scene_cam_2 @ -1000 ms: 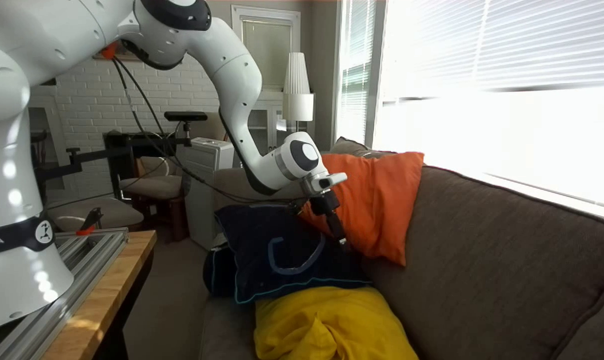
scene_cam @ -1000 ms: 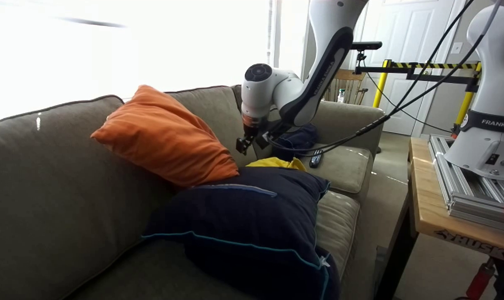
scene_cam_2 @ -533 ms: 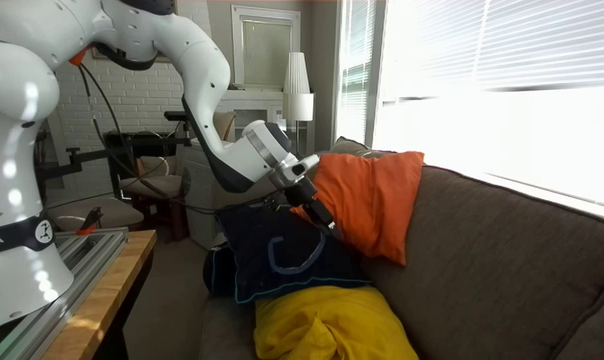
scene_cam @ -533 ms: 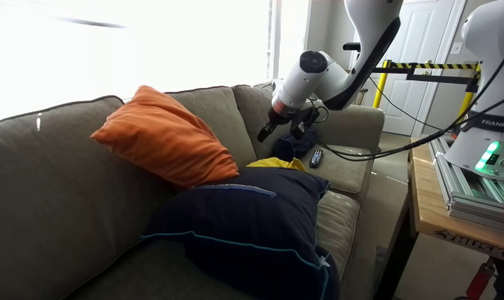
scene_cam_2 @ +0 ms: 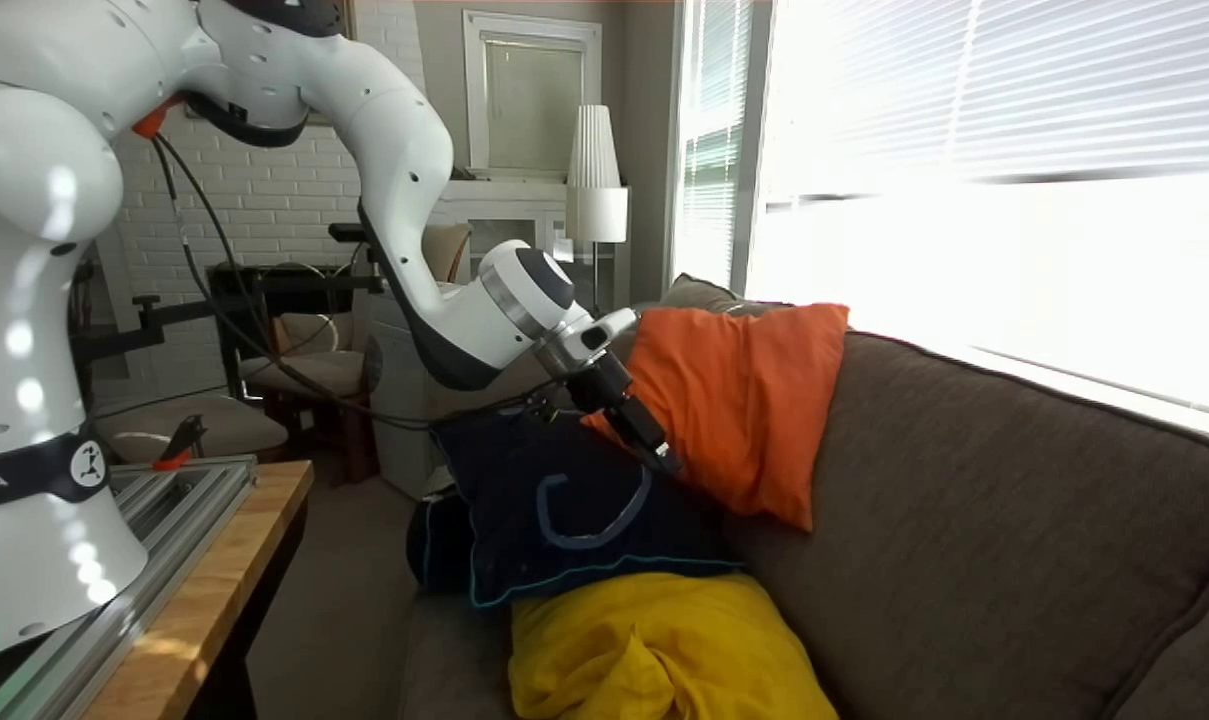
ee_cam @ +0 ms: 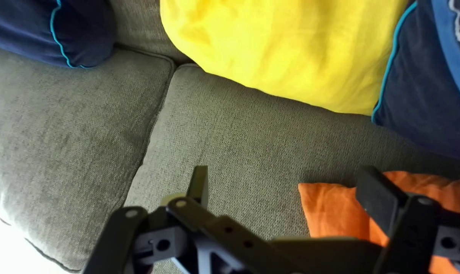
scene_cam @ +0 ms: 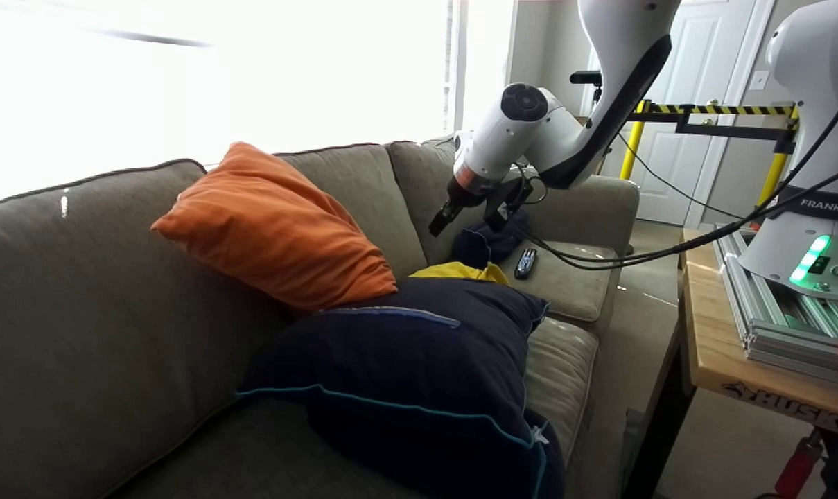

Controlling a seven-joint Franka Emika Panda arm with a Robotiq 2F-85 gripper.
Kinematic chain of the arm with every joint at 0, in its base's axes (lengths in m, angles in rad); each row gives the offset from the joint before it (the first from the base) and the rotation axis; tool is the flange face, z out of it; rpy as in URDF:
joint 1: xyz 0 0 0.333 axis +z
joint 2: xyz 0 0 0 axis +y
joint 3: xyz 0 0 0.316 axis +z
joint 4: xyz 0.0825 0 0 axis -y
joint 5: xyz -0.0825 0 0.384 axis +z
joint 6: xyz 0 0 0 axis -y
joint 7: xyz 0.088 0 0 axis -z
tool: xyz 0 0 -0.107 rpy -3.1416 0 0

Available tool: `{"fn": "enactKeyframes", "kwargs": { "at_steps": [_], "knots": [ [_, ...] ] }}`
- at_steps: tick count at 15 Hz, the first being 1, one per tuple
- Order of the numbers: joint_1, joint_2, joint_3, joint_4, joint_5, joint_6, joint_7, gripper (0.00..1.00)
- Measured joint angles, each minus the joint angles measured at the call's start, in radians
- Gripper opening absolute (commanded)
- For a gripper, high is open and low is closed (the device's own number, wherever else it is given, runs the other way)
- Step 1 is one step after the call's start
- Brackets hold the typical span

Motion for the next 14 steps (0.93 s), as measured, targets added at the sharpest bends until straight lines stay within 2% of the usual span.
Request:
{"fn": "enactKeyframes", "kwargs": {
  "at_steps": [3,6,7,14],
  "knots": [
    [-0.001,-0.001,0.028,-0.003,0.192,-0.014,-0.155,1.0],
    [-0.013,-0.023,0.09,0.035,0.41,-0.18,-0.282,1.0],
    [-0.014,-0.031,0.101,0.053,0.448,-0.224,-0.302,1.0],
    [-0.024,-0.039,0.109,0.071,0.467,-0.256,-0.308,1.0]
  ]
}}
